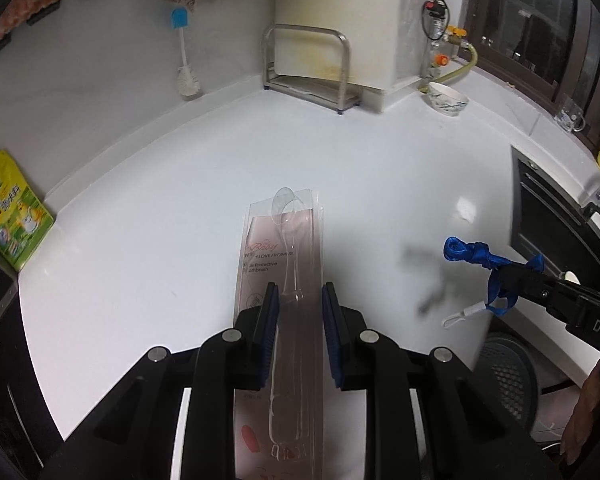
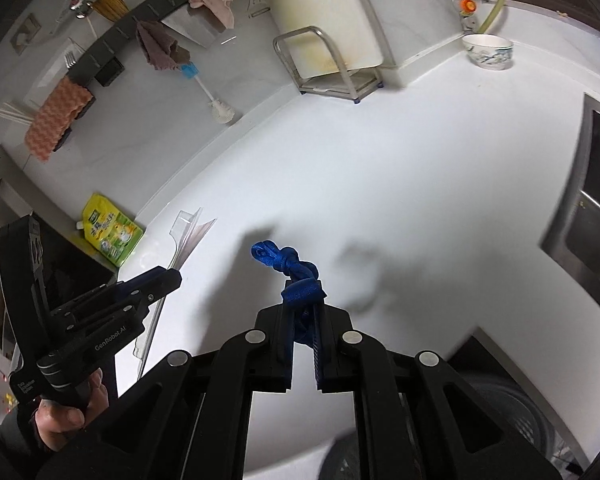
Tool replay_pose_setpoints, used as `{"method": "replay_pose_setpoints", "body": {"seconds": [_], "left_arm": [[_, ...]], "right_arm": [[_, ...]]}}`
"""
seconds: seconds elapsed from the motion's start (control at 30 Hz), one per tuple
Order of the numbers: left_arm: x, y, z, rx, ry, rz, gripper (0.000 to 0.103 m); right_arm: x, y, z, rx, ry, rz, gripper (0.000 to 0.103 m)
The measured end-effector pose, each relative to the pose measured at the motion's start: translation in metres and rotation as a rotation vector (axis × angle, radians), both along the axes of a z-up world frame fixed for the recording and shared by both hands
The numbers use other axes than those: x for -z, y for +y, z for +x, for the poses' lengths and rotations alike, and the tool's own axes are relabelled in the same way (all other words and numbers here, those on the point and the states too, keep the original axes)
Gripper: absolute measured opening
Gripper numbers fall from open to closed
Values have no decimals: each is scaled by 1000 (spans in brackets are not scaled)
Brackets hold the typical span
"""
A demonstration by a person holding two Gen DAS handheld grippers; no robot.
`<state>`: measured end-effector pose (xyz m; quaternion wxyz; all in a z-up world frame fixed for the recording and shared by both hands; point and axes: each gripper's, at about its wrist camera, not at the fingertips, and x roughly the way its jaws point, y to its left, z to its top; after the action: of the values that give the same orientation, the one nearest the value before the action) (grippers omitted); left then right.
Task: Collect trash
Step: 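Carry package and clip over the wastebasket and open both tools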
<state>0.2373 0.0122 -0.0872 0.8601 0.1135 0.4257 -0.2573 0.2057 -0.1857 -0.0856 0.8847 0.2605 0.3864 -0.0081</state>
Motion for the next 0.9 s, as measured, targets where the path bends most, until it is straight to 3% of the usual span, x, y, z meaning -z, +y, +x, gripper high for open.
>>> {"method": "replay_pose_setpoints", "body": {"seconds": [0.3, 0.57, 0.9], "left_arm": [[-9, -29, -83, 0, 17, -21, 22], [-5, -60, -151, 1, 48, -32, 22], [29, -83, -210, -20, 124, 15, 22]], "right_arm": [[-3, -38, -90, 22, 11, -18, 8], [12, -71, -165, 25, 53, -22, 8], [44, -76, -204, -44, 115, -3, 8]]}}
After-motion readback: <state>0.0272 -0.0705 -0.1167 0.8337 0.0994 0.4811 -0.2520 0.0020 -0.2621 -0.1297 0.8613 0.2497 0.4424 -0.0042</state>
